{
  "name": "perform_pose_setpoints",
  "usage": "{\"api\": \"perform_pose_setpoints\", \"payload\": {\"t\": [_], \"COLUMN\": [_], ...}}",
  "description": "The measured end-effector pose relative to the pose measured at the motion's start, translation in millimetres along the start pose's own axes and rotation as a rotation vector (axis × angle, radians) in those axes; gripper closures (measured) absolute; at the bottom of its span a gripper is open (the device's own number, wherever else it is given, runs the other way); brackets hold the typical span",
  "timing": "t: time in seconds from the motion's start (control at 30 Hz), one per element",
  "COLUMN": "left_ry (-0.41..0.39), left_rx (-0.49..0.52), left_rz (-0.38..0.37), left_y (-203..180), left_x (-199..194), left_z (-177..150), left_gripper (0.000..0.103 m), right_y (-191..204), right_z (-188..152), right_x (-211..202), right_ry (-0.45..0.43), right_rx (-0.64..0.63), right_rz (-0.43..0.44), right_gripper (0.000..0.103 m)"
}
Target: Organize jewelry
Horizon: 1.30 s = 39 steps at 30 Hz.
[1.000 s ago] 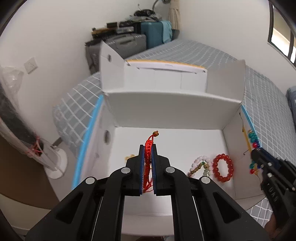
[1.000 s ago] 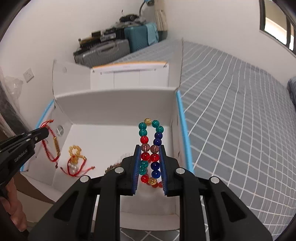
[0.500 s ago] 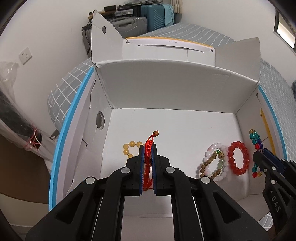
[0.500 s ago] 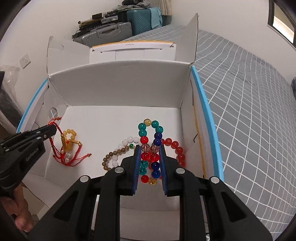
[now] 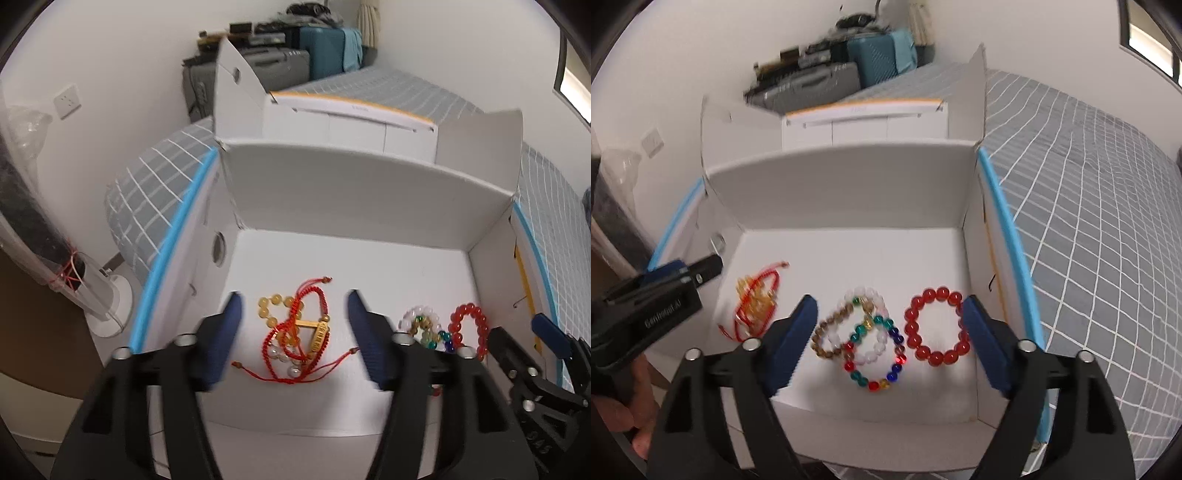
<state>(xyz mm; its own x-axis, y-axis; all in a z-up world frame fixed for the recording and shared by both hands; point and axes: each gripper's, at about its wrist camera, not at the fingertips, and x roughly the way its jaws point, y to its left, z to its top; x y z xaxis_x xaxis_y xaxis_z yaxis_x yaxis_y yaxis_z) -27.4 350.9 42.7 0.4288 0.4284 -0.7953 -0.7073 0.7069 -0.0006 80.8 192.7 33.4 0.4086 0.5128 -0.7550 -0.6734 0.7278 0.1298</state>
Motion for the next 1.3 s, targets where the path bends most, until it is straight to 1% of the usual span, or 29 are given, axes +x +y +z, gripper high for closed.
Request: {"api": "perform_pose_setpoints", "payload": {"t": [0.07, 0.13, 0.27, 0.37, 0.53, 0.6, 0.67, 0.7, 0.8, 0.93, 1.3], "left_ry": [-0.018, -0.039, -0.135, -0.177, -0.222, -0.246, -0.25, -0.248, -0.232, -0.22, -0.23], "left_rx": [0.009, 0.013, 0.02, 0.039, 0.067, 0.072, 0.084, 0.085, 0.09, 0.099, 0.11], "left_rz": [0.0, 0.005, 0.05, 0.048, -0.003, -0.006, -0.015, -0.036, -0.064, -0.096, -0.091], "left_y": [1, 3, 7, 8, 10, 12, 13, 15, 18, 18, 11], "left_x": [-8, -17, -45, -64, -97, -108, -115, -119, -124, -127, -124], "left_z": [0, -2, -10, -18, -41, -50, -59, -66, -80, -94, -105], "left_gripper": [0.036, 0.021, 0.005, 0.006, 0.006, 0.006, 0.006, 0.006, 0.006, 0.006, 0.006], "right_y": [-1, -1, 3, 6, 9, 6, 6, 6, 7, 6, 5], "right_z": [1, 1, -5, -16, -37, -50, -60, -64, -79, -90, -93], "right_x": [-7, -17, -37, -50, -74, -86, -95, -99, -112, -119, -116], "right_ry": [-0.011, -0.04, -0.09, -0.109, -0.153, -0.171, -0.184, -0.191, -0.218, -0.226, -0.219], "right_rx": [0.01, 0.014, -0.002, -0.004, -0.018, -0.002, 0.004, 0.005, 0.011, 0.028, 0.006], "right_rz": [0.007, -0.006, -0.043, -0.065, -0.109, -0.116, -0.123, -0.126, -0.138, -0.128, -0.138], "right_gripper": [0.018, 0.011, 0.008, 0.008, 0.008, 0.008, 0.008, 0.008, 0.008, 0.008, 0.008]}}
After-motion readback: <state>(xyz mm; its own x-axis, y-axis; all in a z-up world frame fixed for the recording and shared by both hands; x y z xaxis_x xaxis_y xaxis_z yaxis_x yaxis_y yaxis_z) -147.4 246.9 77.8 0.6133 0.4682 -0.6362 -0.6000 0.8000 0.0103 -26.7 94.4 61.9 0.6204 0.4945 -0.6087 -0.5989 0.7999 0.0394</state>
